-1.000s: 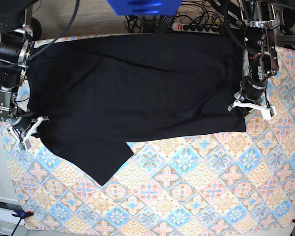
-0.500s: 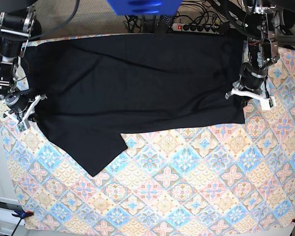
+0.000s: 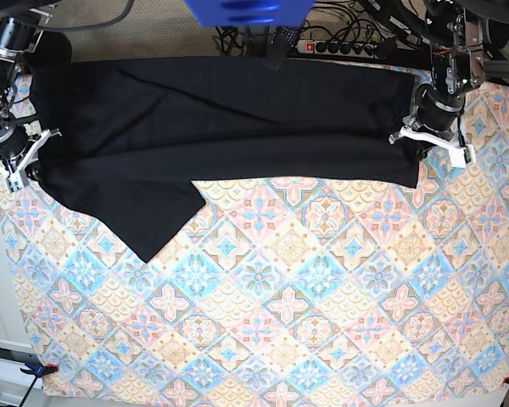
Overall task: Fold the T-shirt properly
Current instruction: 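Fold the grasped hem half up over the collar half with both grippers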
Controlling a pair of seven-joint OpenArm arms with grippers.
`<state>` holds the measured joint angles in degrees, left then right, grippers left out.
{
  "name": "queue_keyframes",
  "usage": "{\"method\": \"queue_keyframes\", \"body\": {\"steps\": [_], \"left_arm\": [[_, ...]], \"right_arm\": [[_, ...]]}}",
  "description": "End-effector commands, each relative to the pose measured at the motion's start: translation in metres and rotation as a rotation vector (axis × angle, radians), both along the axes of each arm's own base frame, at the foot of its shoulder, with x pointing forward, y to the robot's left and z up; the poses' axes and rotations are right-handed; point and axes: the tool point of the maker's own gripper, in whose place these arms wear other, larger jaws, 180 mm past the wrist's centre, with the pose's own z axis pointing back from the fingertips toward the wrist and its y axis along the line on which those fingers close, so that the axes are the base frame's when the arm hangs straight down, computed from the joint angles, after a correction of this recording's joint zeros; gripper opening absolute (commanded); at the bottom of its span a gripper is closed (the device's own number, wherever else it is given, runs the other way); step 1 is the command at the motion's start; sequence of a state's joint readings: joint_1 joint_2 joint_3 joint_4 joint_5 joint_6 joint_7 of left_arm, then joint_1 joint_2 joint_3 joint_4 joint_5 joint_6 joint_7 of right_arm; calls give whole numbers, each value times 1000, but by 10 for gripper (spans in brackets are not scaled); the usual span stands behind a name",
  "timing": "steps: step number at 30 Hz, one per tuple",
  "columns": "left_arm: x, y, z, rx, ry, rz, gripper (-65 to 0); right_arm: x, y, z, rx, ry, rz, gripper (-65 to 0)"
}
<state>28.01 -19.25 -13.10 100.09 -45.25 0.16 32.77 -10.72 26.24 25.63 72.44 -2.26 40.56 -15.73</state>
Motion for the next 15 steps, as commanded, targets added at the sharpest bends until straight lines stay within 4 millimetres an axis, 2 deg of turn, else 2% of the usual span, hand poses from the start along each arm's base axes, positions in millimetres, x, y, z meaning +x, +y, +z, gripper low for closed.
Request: {"method": "queue_keyframes", "body": {"steps": [1,3,10,15], "left_arm": [[4,7,10,27,-35,1,-650],[3,7,7,28,-27,1,-650],[-17,16,-24,18,66,32,-650],[-31,24,-48,9,137,65,-650]], "right_arm": [[17,-9,30,-16,-95,3,-650],[9,-7,27,-5,-79,0,-650],[-12,-4,17,-13,-31,13,-650],[-17,-3,14,-13,-19,16,-650]]}}
